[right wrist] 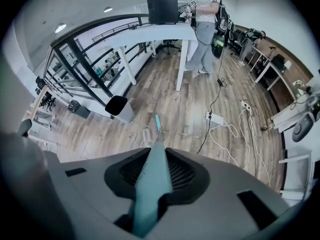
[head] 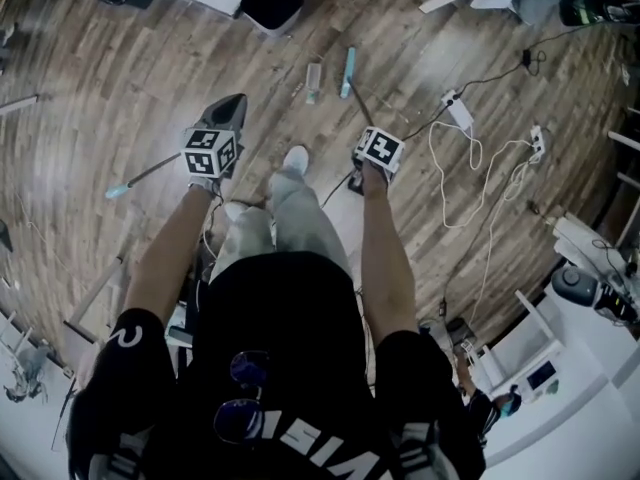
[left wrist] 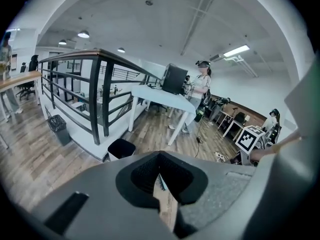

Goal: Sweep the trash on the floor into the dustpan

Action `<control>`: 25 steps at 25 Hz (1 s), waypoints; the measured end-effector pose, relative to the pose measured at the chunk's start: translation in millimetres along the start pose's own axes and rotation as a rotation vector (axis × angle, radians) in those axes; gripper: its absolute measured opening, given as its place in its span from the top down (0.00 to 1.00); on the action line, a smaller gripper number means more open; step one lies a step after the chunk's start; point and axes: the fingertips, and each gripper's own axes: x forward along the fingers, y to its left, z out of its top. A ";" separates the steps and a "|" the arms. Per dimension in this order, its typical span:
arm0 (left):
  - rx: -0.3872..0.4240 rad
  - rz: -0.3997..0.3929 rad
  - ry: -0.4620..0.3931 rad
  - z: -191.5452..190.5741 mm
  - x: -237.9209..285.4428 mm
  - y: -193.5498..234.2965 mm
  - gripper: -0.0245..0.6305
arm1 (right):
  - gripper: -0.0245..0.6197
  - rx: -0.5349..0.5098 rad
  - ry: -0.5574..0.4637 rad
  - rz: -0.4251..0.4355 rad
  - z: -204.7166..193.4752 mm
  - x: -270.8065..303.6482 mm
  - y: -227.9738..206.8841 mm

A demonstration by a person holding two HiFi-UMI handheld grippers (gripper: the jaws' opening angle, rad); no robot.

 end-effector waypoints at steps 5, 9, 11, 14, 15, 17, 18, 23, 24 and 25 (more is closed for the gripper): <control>-0.032 0.040 0.020 -7.1 11.5 18.7 0.96 | 0.83 -0.072 0.070 -0.016 1.8 28.4 13.4; -0.053 0.067 0.029 -14.6 12.4 34.0 0.96 | 0.83 -0.198 0.098 -0.006 3.8 33.4 46.0; -0.064 0.076 0.032 -20.6 8.4 40.4 0.96 | 0.83 -0.265 0.092 0.018 3.8 36.1 66.7; -0.082 0.092 0.031 -29.4 -2.2 50.6 0.96 | 0.83 -0.327 0.091 0.033 -1.8 35.1 86.4; -0.087 0.097 0.029 -31.7 -6.5 54.3 0.96 | 0.83 -0.337 0.090 0.034 -4.2 33.9 90.4; -0.095 0.105 0.022 -35.2 -15.2 61.6 0.96 | 0.84 -0.342 0.088 0.035 -9.7 31.3 96.2; -0.099 0.108 0.016 -36.9 -19.8 65.2 0.96 | 0.83 -0.342 0.091 0.033 -13.9 29.7 98.4; -0.102 0.118 -0.001 -56.4 -55.7 92.0 0.96 | 0.83 -0.376 0.099 0.029 -50.3 19.5 124.0; -0.100 0.119 -0.002 -61.9 -65.6 98.8 0.96 | 0.83 -0.384 0.097 0.031 -59.4 16.7 131.7; -0.098 0.118 -0.003 -67.4 -75.8 105.7 0.96 | 0.83 -0.389 0.098 0.037 -69.9 13.9 140.1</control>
